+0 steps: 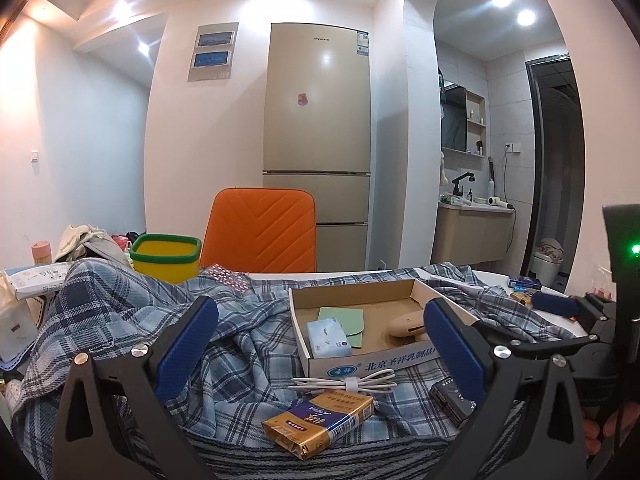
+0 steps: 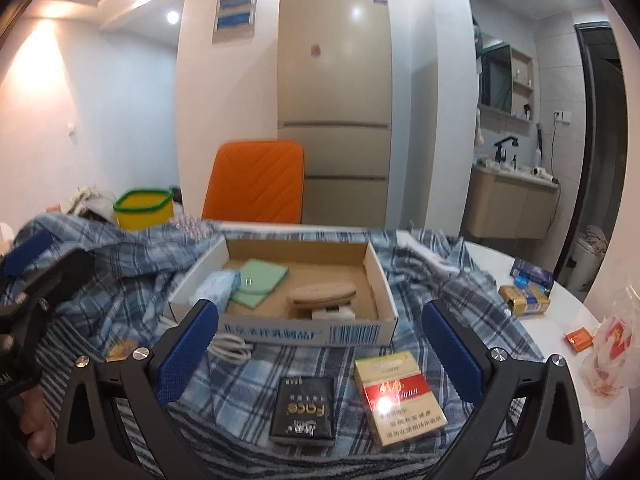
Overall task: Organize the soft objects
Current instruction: 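Withdraw both grippers from the box and move back over the bed, then grasp the black Face tissue pack with the right gripper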
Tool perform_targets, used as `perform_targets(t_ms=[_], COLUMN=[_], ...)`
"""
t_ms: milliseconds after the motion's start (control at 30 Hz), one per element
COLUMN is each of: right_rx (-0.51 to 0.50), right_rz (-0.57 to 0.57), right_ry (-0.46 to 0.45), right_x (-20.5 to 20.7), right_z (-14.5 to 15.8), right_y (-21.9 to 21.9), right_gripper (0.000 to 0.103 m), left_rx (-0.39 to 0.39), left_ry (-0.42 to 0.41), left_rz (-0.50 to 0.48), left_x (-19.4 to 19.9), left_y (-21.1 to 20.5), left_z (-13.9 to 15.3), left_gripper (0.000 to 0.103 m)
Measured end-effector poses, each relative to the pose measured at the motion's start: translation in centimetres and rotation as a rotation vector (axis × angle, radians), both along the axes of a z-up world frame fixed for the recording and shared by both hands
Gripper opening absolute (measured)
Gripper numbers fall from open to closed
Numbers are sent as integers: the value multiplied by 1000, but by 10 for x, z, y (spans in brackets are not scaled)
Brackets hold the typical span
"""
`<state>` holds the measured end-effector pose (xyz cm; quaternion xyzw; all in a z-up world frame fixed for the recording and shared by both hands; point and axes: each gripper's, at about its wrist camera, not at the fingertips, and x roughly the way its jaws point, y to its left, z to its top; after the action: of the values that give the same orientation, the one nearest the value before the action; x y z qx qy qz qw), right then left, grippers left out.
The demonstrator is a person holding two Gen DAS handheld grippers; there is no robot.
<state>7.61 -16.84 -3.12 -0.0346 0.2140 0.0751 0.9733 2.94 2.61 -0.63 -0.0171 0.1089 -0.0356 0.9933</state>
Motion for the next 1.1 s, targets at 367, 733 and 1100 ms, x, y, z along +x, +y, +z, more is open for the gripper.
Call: perform_targets(t_ms=[367, 733, 1100], right_rx=[9, 17, -23], right_rz=[13, 14, 18], right_ry=[300, 461, 504], right_x=[32, 49, 52], right_z=[-35, -59, -64], right_y=[-5, -7, -1], right_gripper=[80, 68, 53], left_rx=[-8, 1, -37], left_ry=[75, 104, 112], left_rz=[13, 6, 45], left_x=[14, 17, 20], left_y=[2, -2, 8], left_z=[-5, -9, -11], left_gripper=[103, 103, 102])
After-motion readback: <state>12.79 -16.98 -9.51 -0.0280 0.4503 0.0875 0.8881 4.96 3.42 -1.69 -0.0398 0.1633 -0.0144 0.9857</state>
